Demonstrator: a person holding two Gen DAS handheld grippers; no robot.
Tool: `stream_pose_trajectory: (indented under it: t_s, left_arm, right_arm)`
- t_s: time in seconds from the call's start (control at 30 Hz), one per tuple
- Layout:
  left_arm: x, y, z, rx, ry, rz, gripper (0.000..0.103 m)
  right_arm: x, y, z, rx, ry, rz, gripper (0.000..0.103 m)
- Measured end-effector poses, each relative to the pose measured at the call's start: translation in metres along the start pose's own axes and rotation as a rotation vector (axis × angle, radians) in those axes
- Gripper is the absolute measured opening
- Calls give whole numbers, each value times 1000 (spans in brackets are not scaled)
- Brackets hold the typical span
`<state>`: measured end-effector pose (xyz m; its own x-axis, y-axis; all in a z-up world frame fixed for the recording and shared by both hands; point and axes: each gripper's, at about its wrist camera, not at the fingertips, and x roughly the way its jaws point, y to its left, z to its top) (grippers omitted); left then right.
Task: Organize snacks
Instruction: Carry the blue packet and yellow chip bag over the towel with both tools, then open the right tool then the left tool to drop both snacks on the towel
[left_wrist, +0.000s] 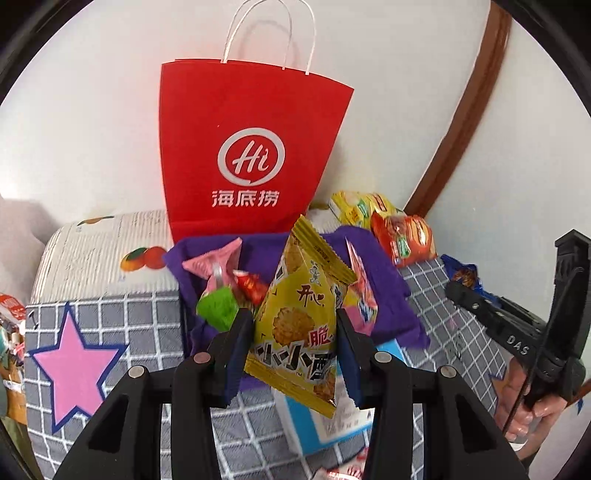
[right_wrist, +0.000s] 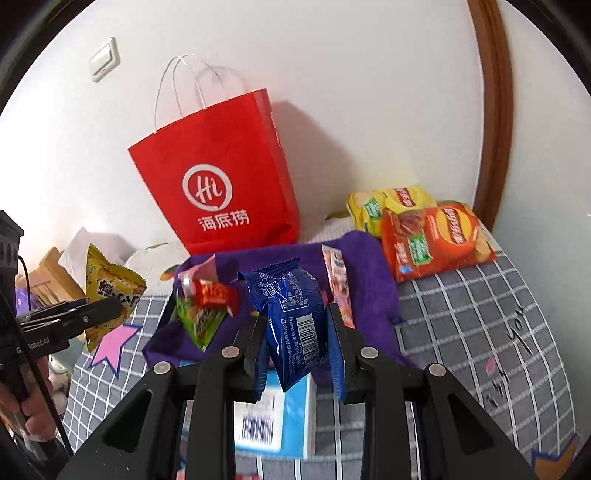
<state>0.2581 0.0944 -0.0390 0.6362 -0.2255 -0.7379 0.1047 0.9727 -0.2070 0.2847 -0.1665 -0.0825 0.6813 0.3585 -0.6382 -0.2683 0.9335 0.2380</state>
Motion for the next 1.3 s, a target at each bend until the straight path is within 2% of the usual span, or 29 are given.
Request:
stream_pose_trajectory:
  t_s: [0.2,0.33,0.4,0.5,0.7,0.83,0.93,1.1,1.3]
  left_arm:
    - [26,-5,12,-7,0,16,42]
    - [47,-2,13,-12,20,10,42]
    - [58,1,14,-8,56,18,42]
    - [64,8,12,-29,69,18,42]
    - [75,14,10,-42,97,13,42]
    - [80,16,10,-59,111,-6,42]
    - [85,14,7,-57,122,-14,42]
    - [96,11,4,-56,151,-19,42]
    - [111,11,0,-64,196,10,42]
  right_arm:
    - [49,-18,10,-22,42,-48,27]
    - [79,-38,-2,26,86,-47,27]
    - [89,-43,-9,46,99,-38,27]
    - [100,-46,-20,39,122,-41,27]
    - [109,-46,-25,16,107,-77,27]
    - [114,-51,-27,38,132,-57,29]
    - [114,-48,-28,22,135,-52,32]
    - [105,-45,-28,2,99,-31,47]
    - [90,-48,-25,13,51,-5,51]
